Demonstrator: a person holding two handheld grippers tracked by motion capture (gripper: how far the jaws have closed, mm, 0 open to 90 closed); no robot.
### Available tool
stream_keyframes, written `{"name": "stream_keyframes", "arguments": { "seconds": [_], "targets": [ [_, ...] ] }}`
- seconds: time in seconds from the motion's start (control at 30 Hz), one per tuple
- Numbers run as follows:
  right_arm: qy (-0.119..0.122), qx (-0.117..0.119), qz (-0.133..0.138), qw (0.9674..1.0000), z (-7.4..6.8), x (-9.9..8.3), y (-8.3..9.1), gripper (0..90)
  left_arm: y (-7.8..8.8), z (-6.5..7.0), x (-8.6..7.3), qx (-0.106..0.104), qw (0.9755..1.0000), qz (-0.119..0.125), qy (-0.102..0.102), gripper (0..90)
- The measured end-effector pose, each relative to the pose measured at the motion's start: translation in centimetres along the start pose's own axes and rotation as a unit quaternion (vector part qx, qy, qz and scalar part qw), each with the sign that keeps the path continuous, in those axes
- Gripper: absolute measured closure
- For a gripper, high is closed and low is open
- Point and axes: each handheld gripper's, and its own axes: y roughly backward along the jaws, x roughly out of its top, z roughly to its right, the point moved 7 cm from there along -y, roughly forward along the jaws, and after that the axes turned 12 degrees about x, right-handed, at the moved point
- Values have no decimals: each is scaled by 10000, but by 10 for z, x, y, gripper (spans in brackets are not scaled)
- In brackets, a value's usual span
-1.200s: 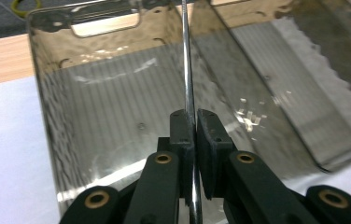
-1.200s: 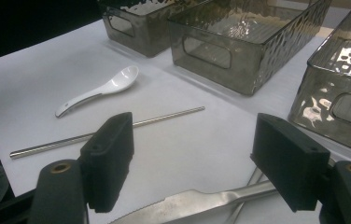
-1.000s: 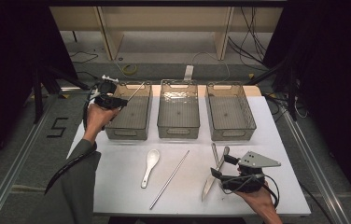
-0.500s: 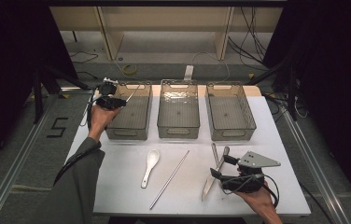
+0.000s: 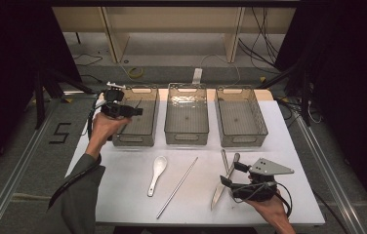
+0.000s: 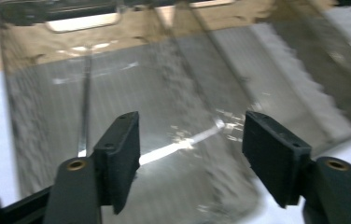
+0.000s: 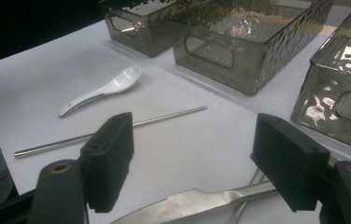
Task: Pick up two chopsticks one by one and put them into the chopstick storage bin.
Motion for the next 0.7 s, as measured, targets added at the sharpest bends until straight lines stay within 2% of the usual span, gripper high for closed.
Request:
{"name": "stream_keyframes", "arguments": {
  "seconds": [0.07, 0.23, 0.33, 0.43, 0.5, 0.57, 0.6, 0.63, 0.7],
  "targets": [
    [4, -5, 0, 10000, 0, 0, 0, 302, 9, 11, -6, -100, 9999, 5, -84, 320],
    [-1, -16, -14, 10000, 0, 0, 0, 300, 23, 33, -26, 18, 9987, -168, -490, 272],
    [5, -14, 3, 10000, -1, 1, 0, 300, 30, 48, -35, -170, 9980, -194, -569, 256],
    [23, -25, -14, 10000, -2, 1, 0, 299, 34, 60, -44, -198, 9970, -224, -707, 251],
    [24, -28, -29, 10000, -2, 0, 0, 299, 34, 71, -53, -324, 9956, -342, -809, 247],
    [28, -13, -15, 10000, -2, 0, 0, 299, 34, 82, -63, -555, 9945, -455, -766, 248],
    [32, -3, -19, 10000, -2, 0, 0, 299, 32, 88, -69, -595, 9931, -559, -847, 248],
    [37, 14, -18, 10000, -3, 1, 0, 298, 31, 92, -73, -566, 9925, -599, -906, 248],
    [55, 5, -6, 10000, -3, 1, 0, 298, 29, 100, -83, -529, 9894, -763, -1114, 247]
  ]
}}
